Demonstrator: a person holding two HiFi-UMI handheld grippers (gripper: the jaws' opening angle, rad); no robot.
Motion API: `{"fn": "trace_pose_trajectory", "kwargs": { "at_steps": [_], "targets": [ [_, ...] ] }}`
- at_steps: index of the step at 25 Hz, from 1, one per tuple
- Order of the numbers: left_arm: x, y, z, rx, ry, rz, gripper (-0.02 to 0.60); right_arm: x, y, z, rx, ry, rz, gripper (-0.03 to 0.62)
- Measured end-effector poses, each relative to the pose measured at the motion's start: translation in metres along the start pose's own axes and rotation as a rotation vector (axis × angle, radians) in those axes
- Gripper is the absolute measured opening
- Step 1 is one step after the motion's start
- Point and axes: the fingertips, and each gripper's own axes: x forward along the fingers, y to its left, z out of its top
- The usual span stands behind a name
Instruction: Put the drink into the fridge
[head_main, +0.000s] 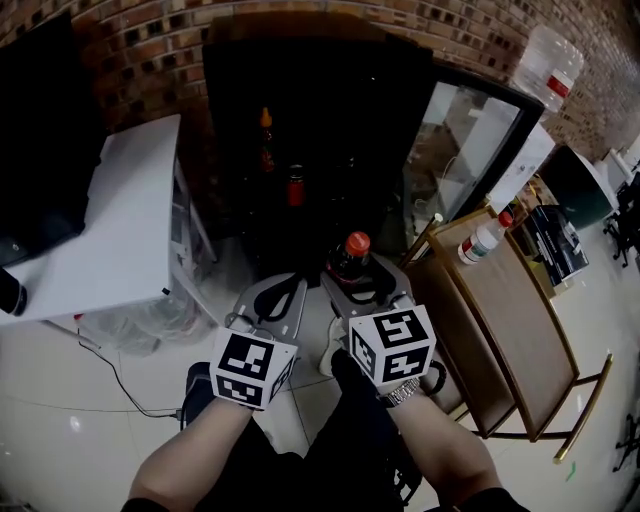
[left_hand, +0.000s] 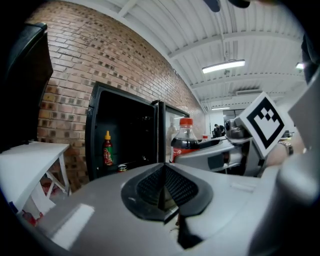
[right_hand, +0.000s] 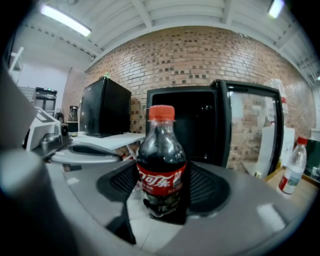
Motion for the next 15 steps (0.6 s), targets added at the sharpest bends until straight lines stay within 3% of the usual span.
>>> {"fn": "trace_pose_trajectory", "kwargs": {
  "at_steps": [15],
  "targets": [
    [0.058, 0.082, 0.013, 0.024, 0.031, 0.053, 0.005, 0.11, -0.035, 0.03, 0.009, -0.01, 0.035, 0.296]
  ]
}}
